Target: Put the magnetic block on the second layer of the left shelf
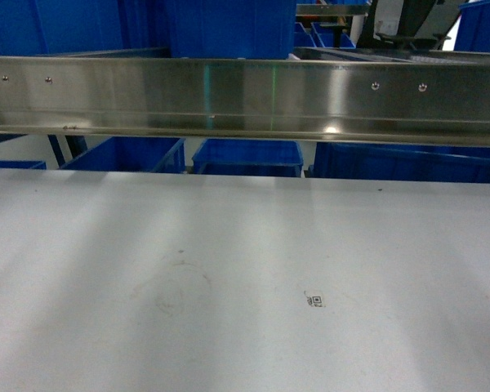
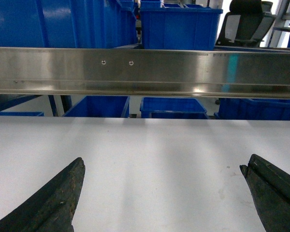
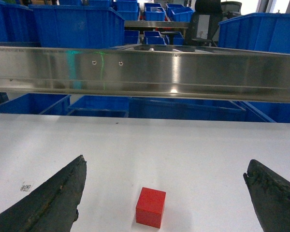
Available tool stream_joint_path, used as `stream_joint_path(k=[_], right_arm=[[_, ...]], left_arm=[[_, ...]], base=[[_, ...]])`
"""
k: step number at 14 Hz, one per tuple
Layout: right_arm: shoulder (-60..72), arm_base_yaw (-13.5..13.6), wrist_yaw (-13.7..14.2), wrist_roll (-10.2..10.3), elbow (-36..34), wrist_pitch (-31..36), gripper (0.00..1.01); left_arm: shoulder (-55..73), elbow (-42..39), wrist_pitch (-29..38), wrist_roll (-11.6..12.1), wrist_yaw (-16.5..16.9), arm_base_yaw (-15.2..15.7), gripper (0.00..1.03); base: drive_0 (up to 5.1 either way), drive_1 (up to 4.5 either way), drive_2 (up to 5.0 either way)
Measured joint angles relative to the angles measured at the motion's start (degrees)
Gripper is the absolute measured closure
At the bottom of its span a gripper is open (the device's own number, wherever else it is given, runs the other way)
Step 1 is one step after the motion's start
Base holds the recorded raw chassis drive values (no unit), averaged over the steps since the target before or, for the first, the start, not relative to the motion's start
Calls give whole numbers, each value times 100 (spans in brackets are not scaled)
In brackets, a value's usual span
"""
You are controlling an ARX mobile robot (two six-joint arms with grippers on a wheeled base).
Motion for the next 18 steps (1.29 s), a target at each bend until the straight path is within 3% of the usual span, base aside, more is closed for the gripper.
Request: stream_joint_path(k=[18], right_arm=[[0,0,0,0,0,0,3]], left_arm=[[0,0,0,0,0,0,5]], base=[[0,0,0]])
